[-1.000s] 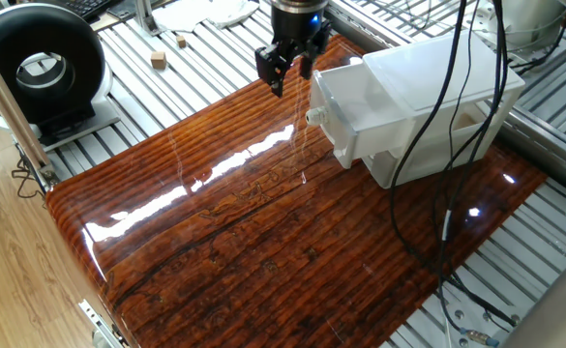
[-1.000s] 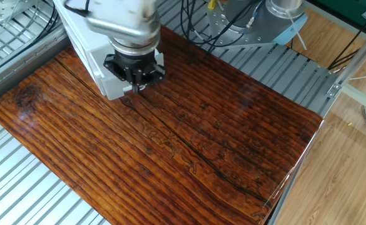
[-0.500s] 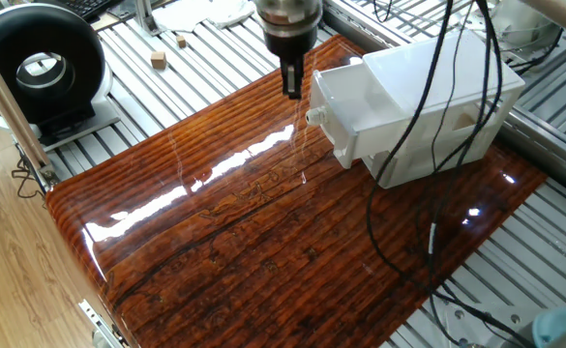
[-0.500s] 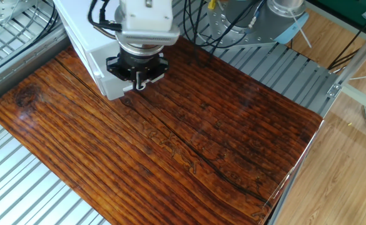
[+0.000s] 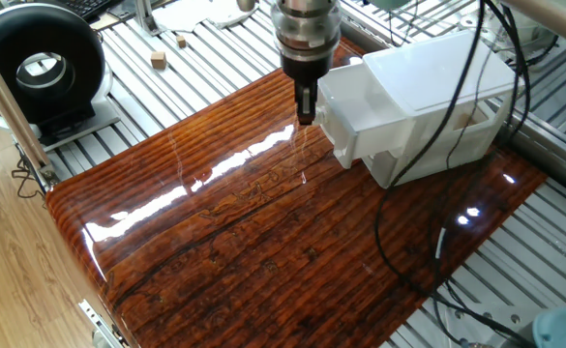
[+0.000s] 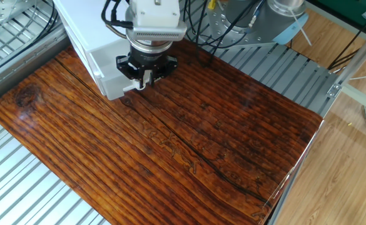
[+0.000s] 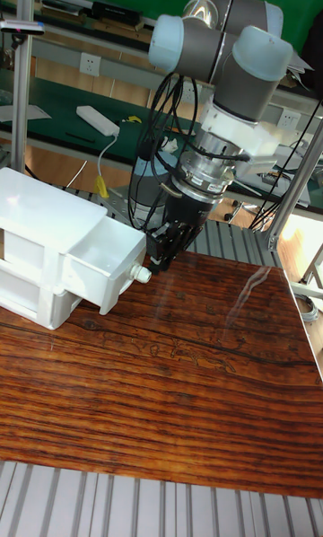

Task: Grasp the handle and close the drawer

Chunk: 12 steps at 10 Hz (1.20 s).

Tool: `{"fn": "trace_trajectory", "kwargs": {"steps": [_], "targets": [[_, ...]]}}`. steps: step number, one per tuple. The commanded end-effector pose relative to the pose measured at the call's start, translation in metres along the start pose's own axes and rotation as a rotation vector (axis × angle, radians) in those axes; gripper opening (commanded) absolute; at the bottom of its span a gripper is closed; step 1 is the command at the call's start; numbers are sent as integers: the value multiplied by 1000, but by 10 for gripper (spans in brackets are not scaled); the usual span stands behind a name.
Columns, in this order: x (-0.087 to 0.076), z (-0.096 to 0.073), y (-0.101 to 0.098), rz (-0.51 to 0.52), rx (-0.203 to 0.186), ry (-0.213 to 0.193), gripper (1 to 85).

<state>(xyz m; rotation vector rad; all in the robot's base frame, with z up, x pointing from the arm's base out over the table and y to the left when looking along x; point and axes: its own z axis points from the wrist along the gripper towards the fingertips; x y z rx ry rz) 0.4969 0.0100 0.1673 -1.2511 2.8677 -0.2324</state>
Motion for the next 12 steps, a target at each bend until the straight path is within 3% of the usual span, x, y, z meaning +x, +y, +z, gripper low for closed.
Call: {"fn": "trace_trajectory", "kwargs": {"steps": [1, 4, 7, 12], "targets": [[1, 0, 1, -1, 10, -29, 303], [0, -4, -6, -52, 52, -28, 337], [2, -4, -14, -200, 100, -4, 387], [12, 7, -5, -257, 82, 6, 397]]}}
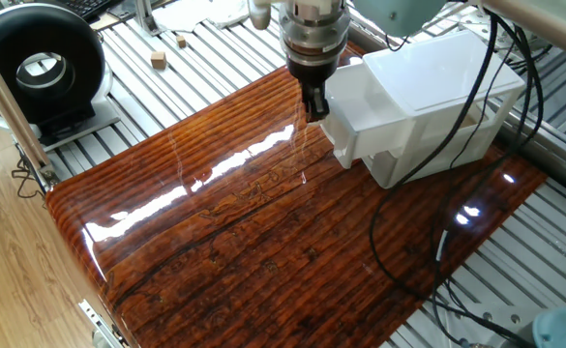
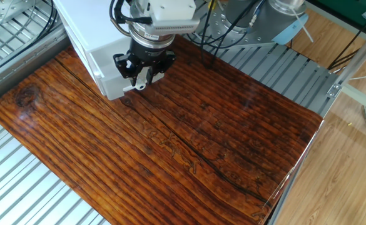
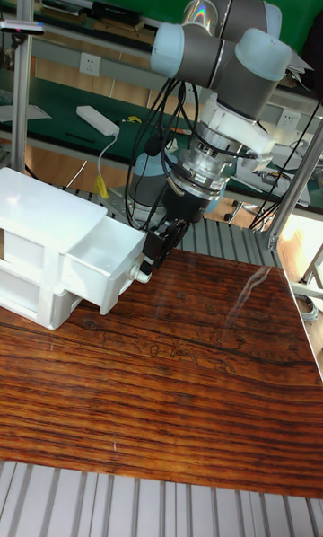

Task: Grasp the handle and close the drawer

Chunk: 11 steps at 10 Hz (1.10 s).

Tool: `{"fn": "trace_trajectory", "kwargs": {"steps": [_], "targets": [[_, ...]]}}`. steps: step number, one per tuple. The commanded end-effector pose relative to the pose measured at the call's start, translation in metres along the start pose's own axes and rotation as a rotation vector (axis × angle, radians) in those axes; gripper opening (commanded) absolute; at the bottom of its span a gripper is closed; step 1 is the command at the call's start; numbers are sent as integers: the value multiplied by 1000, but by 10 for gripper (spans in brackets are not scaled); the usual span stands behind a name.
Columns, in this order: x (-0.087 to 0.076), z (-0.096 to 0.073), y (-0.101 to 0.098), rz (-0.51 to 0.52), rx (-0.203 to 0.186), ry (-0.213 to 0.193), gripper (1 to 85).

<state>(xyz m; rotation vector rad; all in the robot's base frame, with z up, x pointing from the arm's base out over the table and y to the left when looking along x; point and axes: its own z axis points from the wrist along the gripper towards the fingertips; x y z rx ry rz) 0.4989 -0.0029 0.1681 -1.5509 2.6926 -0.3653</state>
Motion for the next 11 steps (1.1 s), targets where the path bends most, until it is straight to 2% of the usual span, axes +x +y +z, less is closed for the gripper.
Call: {"fn": "trace_trajectory", "kwargs": {"steps": [1, 4, 7, 11], "targets": [[4, 10, 11, -39, -8, -15, 403], [7, 17, 10, -41, 22, -23, 403], [7, 9, -2, -66, 66, 1, 403], [4, 10, -3, -58, 66, -13, 403]]}}
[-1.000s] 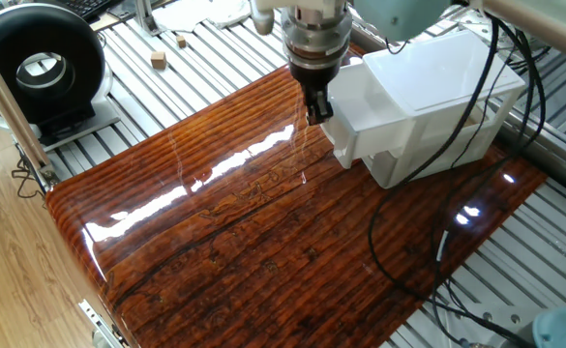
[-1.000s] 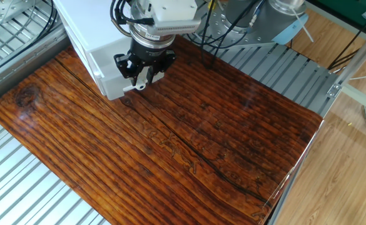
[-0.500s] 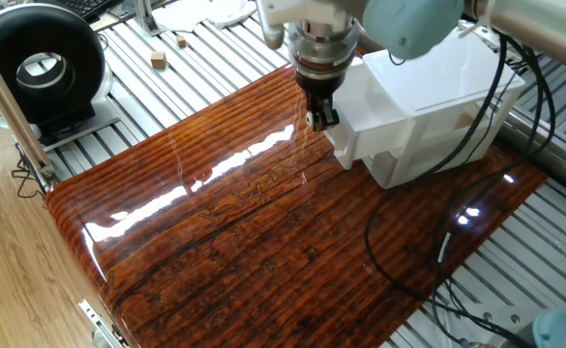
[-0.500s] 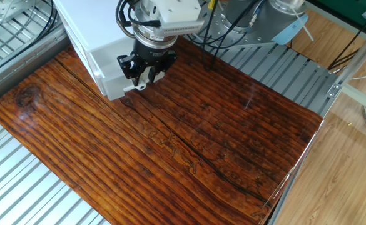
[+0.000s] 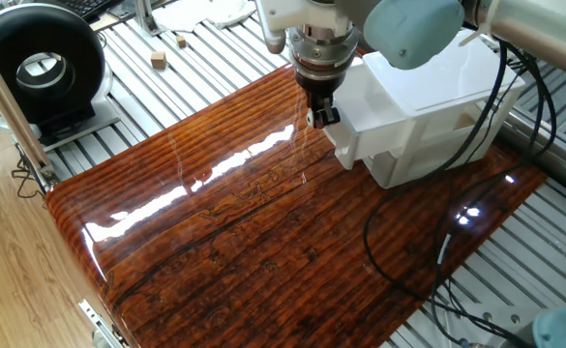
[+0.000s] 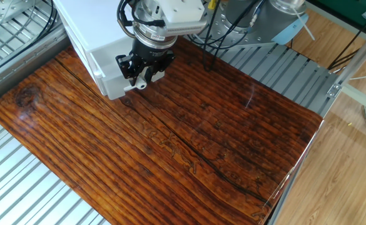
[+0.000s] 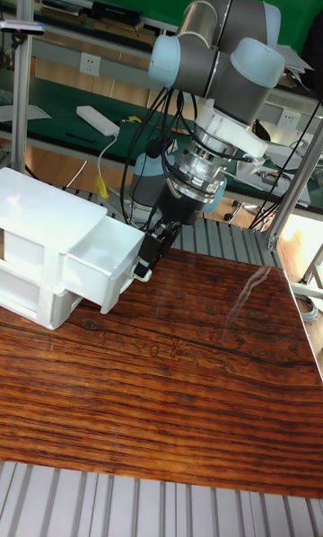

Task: Grasp the handle and close the drawer

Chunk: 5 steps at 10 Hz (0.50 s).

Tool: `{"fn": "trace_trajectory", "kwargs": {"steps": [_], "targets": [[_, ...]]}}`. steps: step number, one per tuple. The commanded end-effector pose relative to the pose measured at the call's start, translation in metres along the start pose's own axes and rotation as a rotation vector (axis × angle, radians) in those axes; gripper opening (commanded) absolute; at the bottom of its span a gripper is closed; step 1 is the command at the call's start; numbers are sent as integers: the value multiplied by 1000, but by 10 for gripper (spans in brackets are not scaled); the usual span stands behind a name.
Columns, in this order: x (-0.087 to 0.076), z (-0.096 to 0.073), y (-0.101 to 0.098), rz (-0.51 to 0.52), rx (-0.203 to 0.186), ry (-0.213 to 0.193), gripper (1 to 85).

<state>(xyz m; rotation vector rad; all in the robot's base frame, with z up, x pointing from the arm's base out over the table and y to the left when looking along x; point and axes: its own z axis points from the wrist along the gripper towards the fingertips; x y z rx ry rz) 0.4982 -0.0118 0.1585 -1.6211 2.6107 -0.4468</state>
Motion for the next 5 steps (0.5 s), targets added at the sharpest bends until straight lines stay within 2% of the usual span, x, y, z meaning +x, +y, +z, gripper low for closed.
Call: {"fn": "trace_trajectory", "kwargs": {"steps": [1, 3, 5], "targets": [[-2, 0, -2, 5, 6, -14, 403], [-1, 1, -2, 1, 5, -19, 403], [-4, 5, 4, 15, -14, -45, 403]]}}
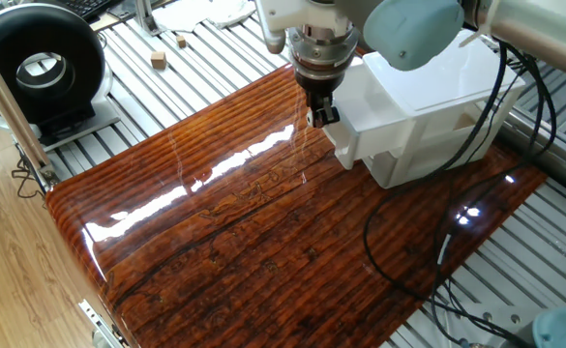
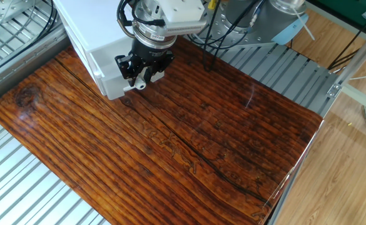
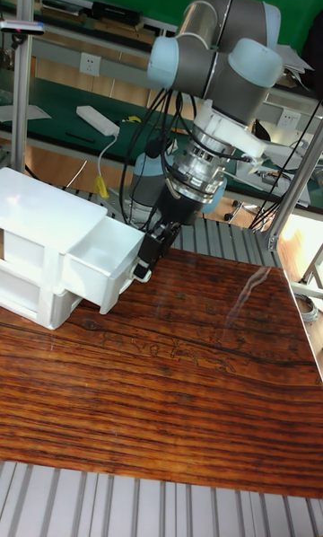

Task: Grasp the handle and close the drawer

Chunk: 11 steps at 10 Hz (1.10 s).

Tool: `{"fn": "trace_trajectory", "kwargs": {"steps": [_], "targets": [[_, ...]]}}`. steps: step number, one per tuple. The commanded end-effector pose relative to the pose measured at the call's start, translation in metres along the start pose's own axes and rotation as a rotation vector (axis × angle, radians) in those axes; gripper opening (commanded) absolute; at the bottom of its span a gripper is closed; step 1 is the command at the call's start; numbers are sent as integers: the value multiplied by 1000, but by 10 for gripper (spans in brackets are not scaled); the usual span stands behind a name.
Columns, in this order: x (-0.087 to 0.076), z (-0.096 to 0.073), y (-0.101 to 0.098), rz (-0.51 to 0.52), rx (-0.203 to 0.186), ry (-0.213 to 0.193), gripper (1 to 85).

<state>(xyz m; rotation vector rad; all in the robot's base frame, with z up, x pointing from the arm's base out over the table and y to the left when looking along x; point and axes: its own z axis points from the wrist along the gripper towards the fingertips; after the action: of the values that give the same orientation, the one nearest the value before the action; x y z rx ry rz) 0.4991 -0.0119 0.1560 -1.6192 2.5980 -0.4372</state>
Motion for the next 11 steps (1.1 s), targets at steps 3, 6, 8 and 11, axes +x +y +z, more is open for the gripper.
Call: {"fn": "trace_trajectory", "kwargs": {"steps": [3, 6, 8, 11], "targets": [[-3, 6, 8, 32, -27, -49, 403], [0, 6, 4, 26, -15, -41, 403], [2, 6, 2, 10, -16, -41, 403], [4, 8, 2, 8, -16, -48, 370]]}}
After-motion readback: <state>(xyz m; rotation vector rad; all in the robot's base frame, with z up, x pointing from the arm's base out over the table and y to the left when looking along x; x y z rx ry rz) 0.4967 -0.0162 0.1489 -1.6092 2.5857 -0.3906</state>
